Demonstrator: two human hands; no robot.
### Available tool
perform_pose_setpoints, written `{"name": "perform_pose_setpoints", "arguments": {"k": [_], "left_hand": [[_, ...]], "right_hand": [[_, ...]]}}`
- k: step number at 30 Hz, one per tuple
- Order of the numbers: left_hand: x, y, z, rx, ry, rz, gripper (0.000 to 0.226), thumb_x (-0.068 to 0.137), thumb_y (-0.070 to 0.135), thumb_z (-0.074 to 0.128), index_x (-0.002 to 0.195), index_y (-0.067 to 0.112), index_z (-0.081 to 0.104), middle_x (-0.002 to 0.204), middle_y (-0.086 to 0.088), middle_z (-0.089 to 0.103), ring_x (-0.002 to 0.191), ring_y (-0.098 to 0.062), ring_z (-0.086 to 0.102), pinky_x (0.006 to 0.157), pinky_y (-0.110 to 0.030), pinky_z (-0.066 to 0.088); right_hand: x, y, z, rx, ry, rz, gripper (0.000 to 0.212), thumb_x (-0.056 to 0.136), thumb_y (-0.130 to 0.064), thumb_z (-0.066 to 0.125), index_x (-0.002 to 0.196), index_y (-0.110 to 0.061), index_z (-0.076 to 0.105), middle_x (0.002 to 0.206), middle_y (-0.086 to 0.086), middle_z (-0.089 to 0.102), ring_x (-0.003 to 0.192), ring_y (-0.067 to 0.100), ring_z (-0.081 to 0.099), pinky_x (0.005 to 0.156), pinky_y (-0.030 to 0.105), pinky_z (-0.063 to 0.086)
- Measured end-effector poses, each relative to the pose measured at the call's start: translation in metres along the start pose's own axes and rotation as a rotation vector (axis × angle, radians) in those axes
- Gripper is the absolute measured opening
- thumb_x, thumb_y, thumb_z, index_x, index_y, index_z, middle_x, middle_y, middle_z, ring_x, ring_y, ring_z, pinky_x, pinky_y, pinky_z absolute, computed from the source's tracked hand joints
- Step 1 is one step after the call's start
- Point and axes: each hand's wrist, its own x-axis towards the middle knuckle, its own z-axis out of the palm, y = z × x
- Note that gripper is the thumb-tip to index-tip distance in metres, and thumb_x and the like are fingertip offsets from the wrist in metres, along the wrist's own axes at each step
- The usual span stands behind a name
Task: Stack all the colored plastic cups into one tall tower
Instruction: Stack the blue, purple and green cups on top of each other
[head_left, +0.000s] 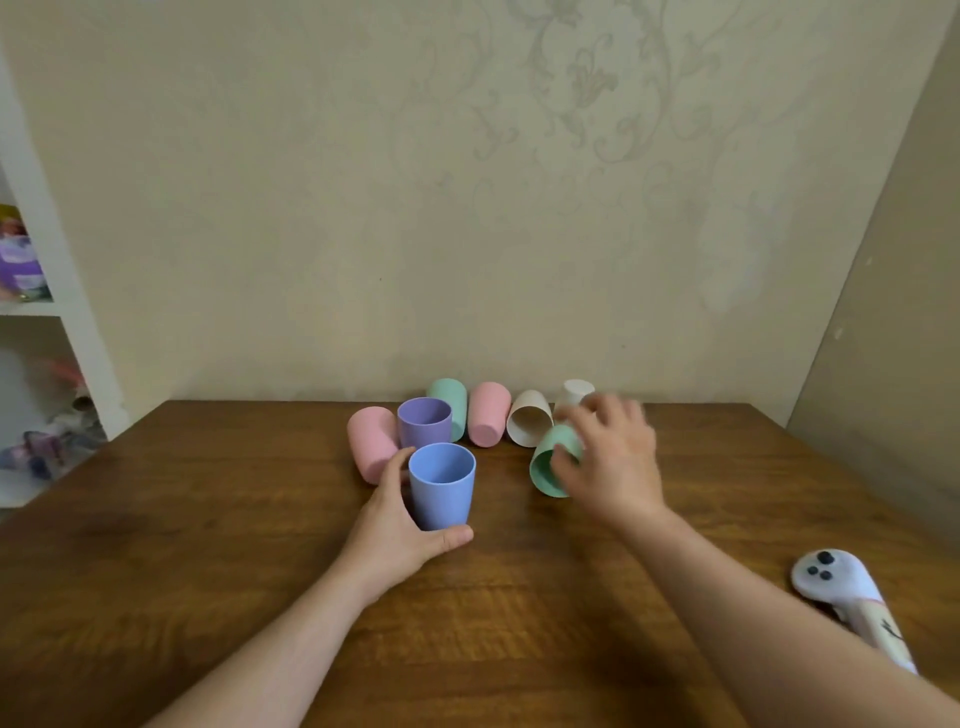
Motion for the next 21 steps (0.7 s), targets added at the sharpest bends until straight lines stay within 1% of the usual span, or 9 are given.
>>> {"name": "perform_pose_setpoints", "arguments": {"k": [1, 4, 7, 9, 10, 14, 16, 19, 21], "left_hand": [[0.000, -0.001, 0.000, -0.021, 0.008, 0.011, 0.129, 0.061, 0.045, 0.104, 0.162, 0.044, 0.024, 0.153, 0.019, 0.049, 0.136, -0.012, 0.053, 0.106, -0.034, 0.049], [0.001, 0.001, -0.001, -0.037, -0.009, 0.032, 0.131, 0.063, 0.046, 0.103, 0.164, 0.044, 0.020, 0.153, 0.021, 0.045, 0.137, -0.011, 0.050, 0.107, -0.032, 0.047], [0.005, 0.010, 0.002, -0.111, -0.031, 0.032, 0.119, 0.070, 0.035, 0.102, 0.159, 0.046, 0.025, 0.143, 0.023, 0.051, 0.127, -0.008, 0.057, 0.090, -0.016, 0.052], [0.009, 0.014, 0.009, -0.175, -0.017, 0.032, 0.103, 0.075, 0.026, 0.100, 0.149, 0.049, 0.032, 0.135, 0.027, 0.054, 0.121, -0.005, 0.060, 0.074, -0.009, 0.054], [0.011, 0.016, 0.013, -0.201, -0.003, 0.031, 0.098, 0.077, 0.024, 0.099, 0.146, 0.049, 0.035, 0.134, 0.028, 0.055, 0.121, -0.003, 0.060, 0.074, -0.009, 0.053], [0.015, 0.019, 0.034, -0.274, 0.061, 0.031, 0.094, 0.079, 0.025, 0.098, 0.146, 0.051, 0.037, 0.137, 0.026, 0.057, 0.122, -0.002, 0.061, 0.084, -0.015, 0.053], [0.016, 0.019, 0.044, -0.265, 0.077, 0.032, 0.099, 0.078, 0.031, 0.098, 0.154, 0.047, 0.036, 0.141, 0.022, 0.058, 0.127, -0.009, 0.062, 0.092, -0.022, 0.055], [0.017, 0.020, 0.051, -0.247, 0.096, 0.032, 0.108, 0.076, 0.036, 0.098, 0.162, 0.043, 0.032, 0.145, 0.018, 0.059, 0.131, -0.014, 0.060, 0.096, -0.025, 0.055], [0.015, 0.021, 0.052, -0.234, 0.104, 0.028, 0.110, 0.077, 0.034, 0.098, 0.163, 0.044, 0.031, 0.145, 0.017, 0.059, 0.130, -0.014, 0.060, 0.088, -0.017, 0.053]], "right_hand": [[0.011, 0.006, -0.011, -0.013, -0.028, 0.130, 0.053, 0.082, -0.034, 0.079, 0.133, -0.033, 0.065, 0.131, 0.005, 0.056, 0.118, 0.037, 0.051, 0.089, 0.051, 0.050], [0.029, 0.028, -0.025, -0.076, -0.380, 0.382, 0.093, 0.083, -0.056, 0.075, 0.161, -0.047, 0.026, 0.165, 0.004, 0.031, 0.148, 0.039, 0.031, 0.114, 0.057, 0.040], [0.019, 0.043, -0.018, 0.129, -0.578, 0.491, 0.103, 0.088, -0.048, 0.078, 0.169, -0.037, 0.015, 0.172, 0.007, 0.026, 0.154, 0.038, 0.032, 0.121, 0.054, 0.037], [0.008, 0.051, -0.010, 0.283, -0.483, 0.581, 0.100, 0.088, -0.037, 0.080, 0.169, -0.027, 0.022, 0.168, 0.006, 0.035, 0.149, 0.030, 0.044, 0.119, 0.051, 0.045], [0.003, 0.054, -0.007, 0.344, -0.396, 0.648, 0.101, 0.086, -0.034, 0.082, 0.169, -0.026, 0.024, 0.164, 0.005, 0.041, 0.145, 0.029, 0.049, 0.115, 0.051, 0.049], [0.000, 0.064, -0.012, 0.588, -0.144, 1.059, 0.104, 0.088, -0.026, 0.087, 0.169, -0.027, 0.022, 0.161, 0.012, 0.045, 0.138, 0.040, 0.055, 0.092, 0.052, 0.059], [0.004, 0.066, -0.021, 0.670, -0.006, 1.194, 0.103, 0.087, -0.031, 0.088, 0.168, -0.027, 0.024, 0.159, 0.015, 0.048, 0.132, 0.043, 0.057, 0.095, 0.055, 0.058], [0.016, 0.047, -0.037, 0.722, 0.213, 1.087, 0.099, 0.083, -0.037, 0.090, 0.163, -0.028, 0.032, 0.152, 0.011, 0.053, 0.128, 0.036, 0.061, 0.095, 0.043, 0.053], [0.027, 0.021, -0.042, 0.820, 0.213, 0.896, 0.098, 0.081, -0.038, 0.092, 0.160, -0.034, 0.034, 0.143, 0.003, 0.055, 0.120, 0.027, 0.064, 0.094, 0.040, 0.057]]}}
